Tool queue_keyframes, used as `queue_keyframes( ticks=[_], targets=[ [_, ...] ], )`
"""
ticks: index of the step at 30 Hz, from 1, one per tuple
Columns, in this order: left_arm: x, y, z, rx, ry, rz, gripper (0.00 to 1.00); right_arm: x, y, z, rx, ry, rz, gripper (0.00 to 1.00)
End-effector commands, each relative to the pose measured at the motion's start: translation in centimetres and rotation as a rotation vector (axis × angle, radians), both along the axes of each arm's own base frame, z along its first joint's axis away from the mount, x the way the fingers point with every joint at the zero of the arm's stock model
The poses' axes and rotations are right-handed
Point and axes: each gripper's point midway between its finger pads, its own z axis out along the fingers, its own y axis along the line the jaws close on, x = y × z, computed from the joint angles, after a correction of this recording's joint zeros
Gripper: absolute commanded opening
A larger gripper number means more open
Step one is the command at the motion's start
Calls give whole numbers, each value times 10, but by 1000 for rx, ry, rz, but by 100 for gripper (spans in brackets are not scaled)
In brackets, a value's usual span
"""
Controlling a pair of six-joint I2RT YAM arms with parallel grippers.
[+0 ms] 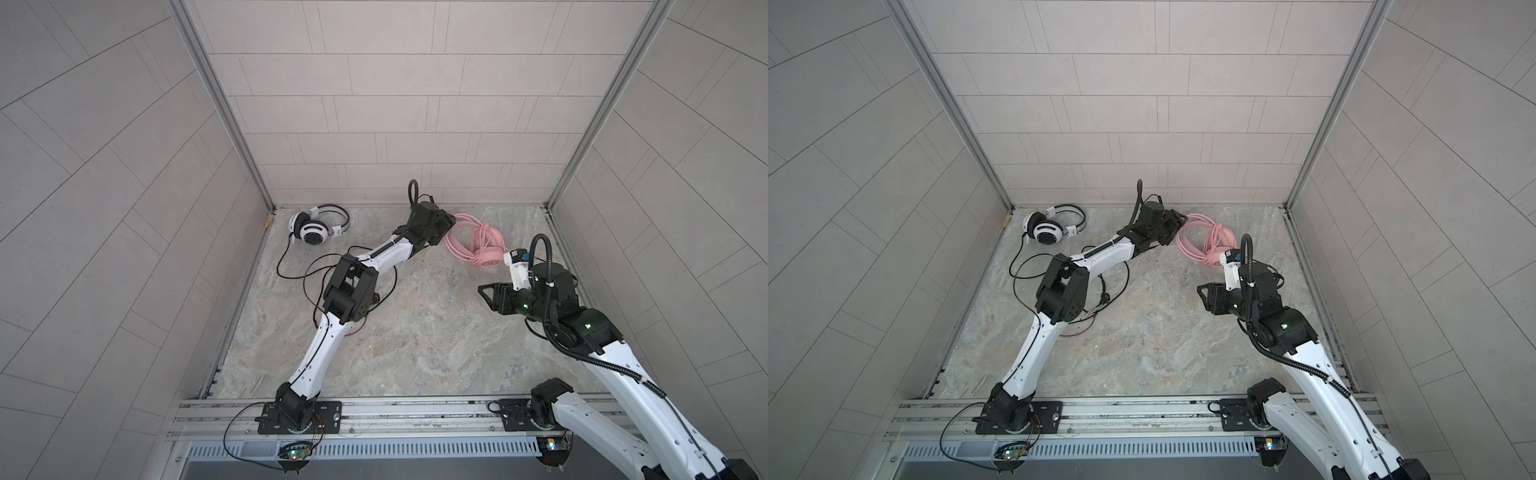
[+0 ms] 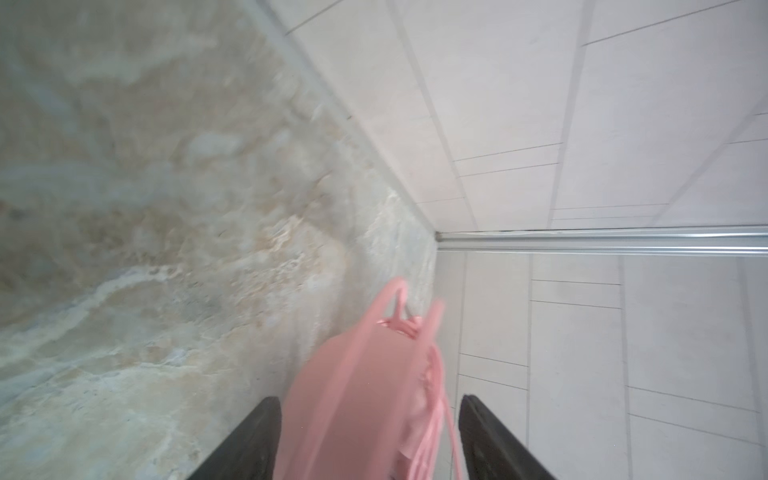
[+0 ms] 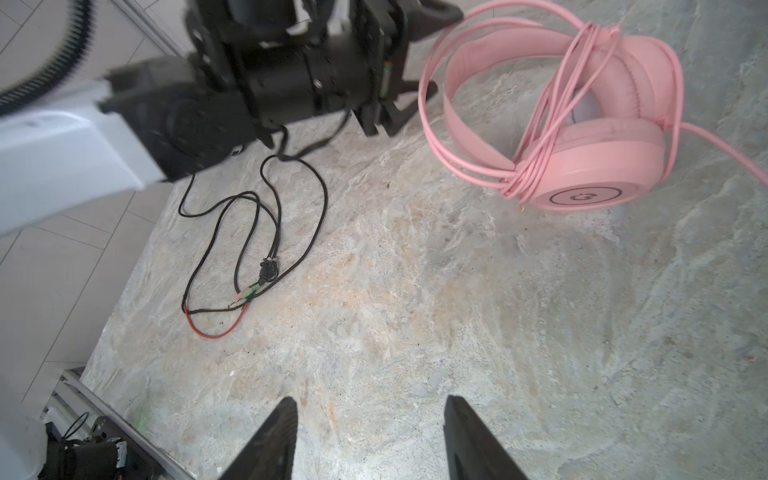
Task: Wrap the headphones
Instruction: 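Lower the pink headset onto the table and open the left gripper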
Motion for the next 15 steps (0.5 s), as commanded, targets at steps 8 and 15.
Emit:
queue_keyframes(
  ticks=[8,15],
  targets=[
    [-17,76,68,175,-187,-11,74,34,2,-1,-70,-29,-6,58],
    [-19,159,61,259,-153,25,74,62,17,-22,-56,-21,25,58]
  ],
)
